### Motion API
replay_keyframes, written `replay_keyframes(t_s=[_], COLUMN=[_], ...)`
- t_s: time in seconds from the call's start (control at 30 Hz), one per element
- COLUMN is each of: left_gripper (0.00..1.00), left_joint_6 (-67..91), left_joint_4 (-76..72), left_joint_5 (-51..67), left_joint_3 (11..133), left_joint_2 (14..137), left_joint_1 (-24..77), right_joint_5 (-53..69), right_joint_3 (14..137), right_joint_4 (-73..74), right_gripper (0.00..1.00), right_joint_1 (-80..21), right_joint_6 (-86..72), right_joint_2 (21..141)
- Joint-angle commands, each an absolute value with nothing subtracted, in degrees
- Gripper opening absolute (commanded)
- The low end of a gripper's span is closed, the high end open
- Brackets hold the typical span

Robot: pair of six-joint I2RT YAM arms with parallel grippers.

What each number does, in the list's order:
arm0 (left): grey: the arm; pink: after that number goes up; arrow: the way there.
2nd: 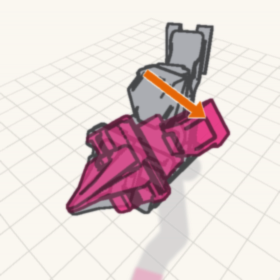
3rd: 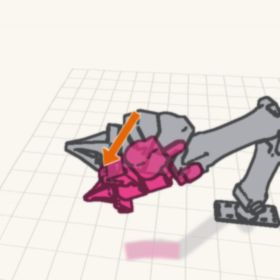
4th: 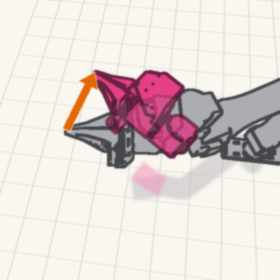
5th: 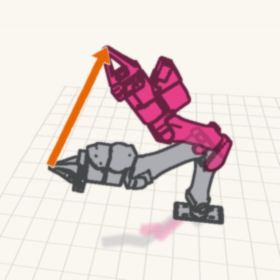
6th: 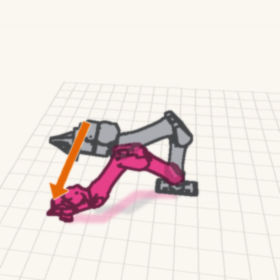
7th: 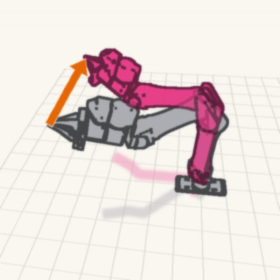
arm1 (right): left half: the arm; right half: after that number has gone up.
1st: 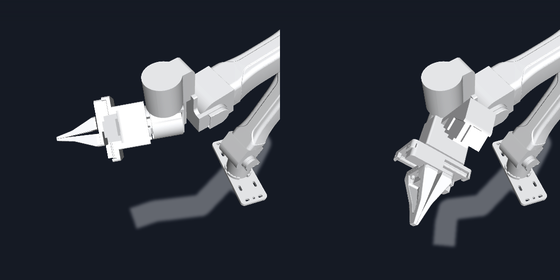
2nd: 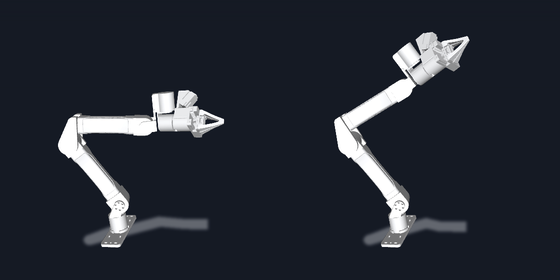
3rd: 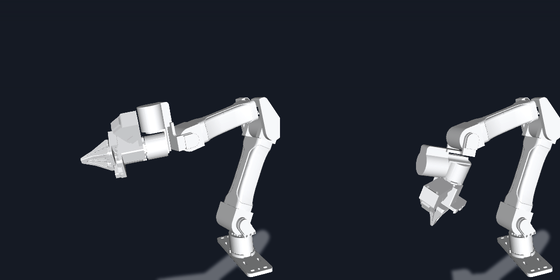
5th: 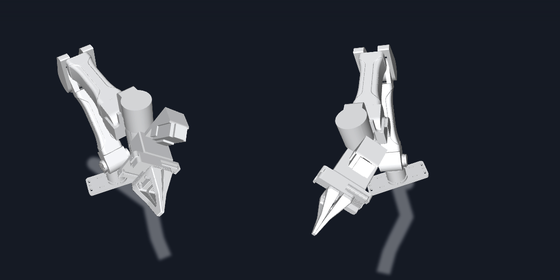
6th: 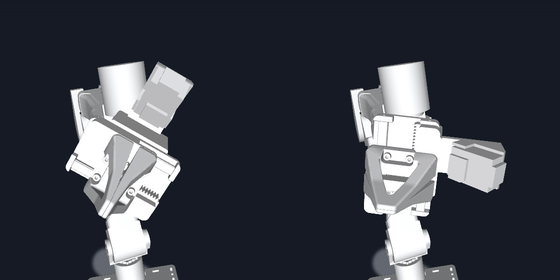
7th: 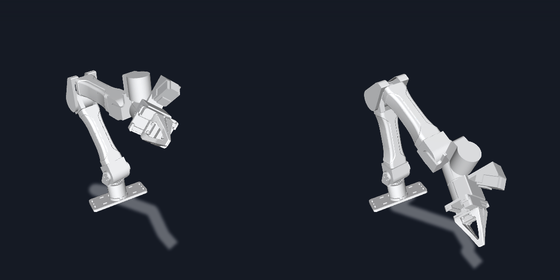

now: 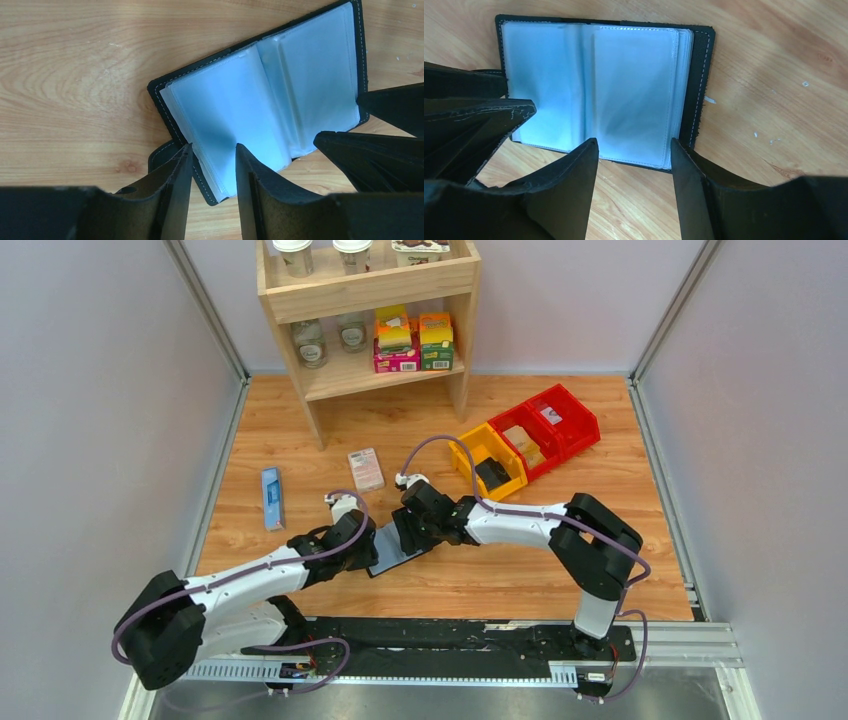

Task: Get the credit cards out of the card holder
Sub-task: Remove the credit card from the card holder.

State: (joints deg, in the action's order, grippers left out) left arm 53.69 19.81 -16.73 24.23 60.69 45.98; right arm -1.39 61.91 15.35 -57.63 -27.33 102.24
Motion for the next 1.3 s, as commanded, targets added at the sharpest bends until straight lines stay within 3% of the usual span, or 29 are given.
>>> replay_keyframes(t_s=[0.0, 0.6, 0.83, 1.03, 1.27], left_gripper=[0.43, 0.39, 0.39, 0.48, 0.5], left_joint_6=[55.5, 57.8, 59.9, 61.1, 61.8], left_joint_4=[14.7, 10.0, 12.1, 18.2, 24.0], left_joint_5=[-12.7, -10.2, -13.0, -16.7, -20.2], left_joint_3=[22.4, 20.0, 17.5, 17.1, 17.3], left_joint_2=[63.4, 61.7, 54.3, 45.3, 34.7], left_joint_1=[45.9, 45.9, 45.9, 45.9, 45.9], right_joint_5=[-1.2, 14.7, 14.3, 8.6, 10.5], right_joint_3=[63.9, 60.8, 60.9, 60.3, 60.4], right_joint_4=[15.3, 4.7, 4.9, 7.6, 7.7], right_gripper=[0.57, 0.54, 0.55, 0.61, 0.64], right_joint_1=[-57.8, -57.8, -57.8, -57.5, -57.5], right_joint_6=[-26.5, -27.7, -28.1, -26.5, -25.5], right_joint_2=[103.1, 99.6, 99.4, 97.0, 95.3])
